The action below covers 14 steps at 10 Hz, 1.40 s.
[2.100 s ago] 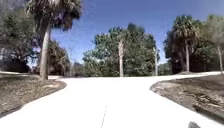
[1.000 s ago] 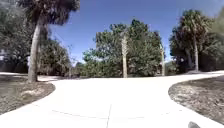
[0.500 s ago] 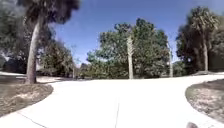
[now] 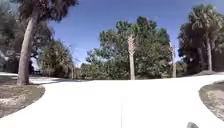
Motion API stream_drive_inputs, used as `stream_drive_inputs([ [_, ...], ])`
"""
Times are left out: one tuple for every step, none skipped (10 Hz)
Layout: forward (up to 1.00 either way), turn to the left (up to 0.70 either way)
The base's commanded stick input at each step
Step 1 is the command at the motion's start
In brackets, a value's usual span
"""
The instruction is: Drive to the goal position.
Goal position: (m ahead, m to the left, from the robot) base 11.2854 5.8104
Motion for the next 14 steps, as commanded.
stream_drive_inputs([
  [0.85, 0.34],
  [0.85, 0.34],
  [0.85, 0.34],
  [0.85, 0.34],
  [0.85, 0.11],
  [0.85, 0.0],
  [0.85, 0.0],
  [0.85, 0.0],
  [0.85, 0.0],
  [0.85, 0.0],
  [0.85, 0.0],
  [0.85, 0.0],
  [0.85, 0.0],
  [0.85, 0.0],
])
